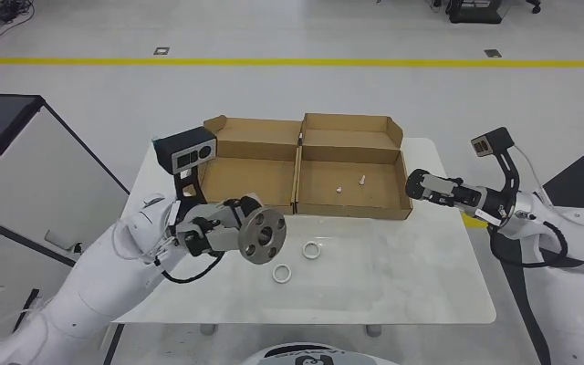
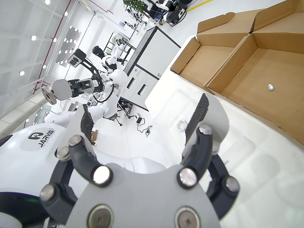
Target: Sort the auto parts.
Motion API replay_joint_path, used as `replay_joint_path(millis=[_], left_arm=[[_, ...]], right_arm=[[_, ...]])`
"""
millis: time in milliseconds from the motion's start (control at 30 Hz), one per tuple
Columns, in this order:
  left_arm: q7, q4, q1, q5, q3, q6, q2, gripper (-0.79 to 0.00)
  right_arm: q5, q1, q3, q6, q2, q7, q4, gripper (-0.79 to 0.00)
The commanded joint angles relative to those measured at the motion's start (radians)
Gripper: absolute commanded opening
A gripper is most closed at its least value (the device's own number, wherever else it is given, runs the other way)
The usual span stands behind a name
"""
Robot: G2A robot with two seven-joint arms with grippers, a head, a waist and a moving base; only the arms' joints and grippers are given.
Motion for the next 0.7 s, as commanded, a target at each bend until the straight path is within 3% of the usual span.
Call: replay_joint_path(millis=[0,167,667], left_arm=[[0.0,-0.01,0.008,0.007,-0.007,0.0,-0.01,-0.785],[0.0,-0.024,0.021,0.04,-0.024,0.0,-0.03,-0.785],[0.0,-0.024,0.021,0.04,-0.024,0.0,-0.03,-0.785]], right_arm=[[0.0,0.0,0.0,0.0,0.0,0.0,0.0,0.0],[0.0,0.0,0.0,0.0,0.0,0.0,0.0,0.0],[0.0,0.0,0.0,0.0,0.0,0.0,0.0,0.0]])
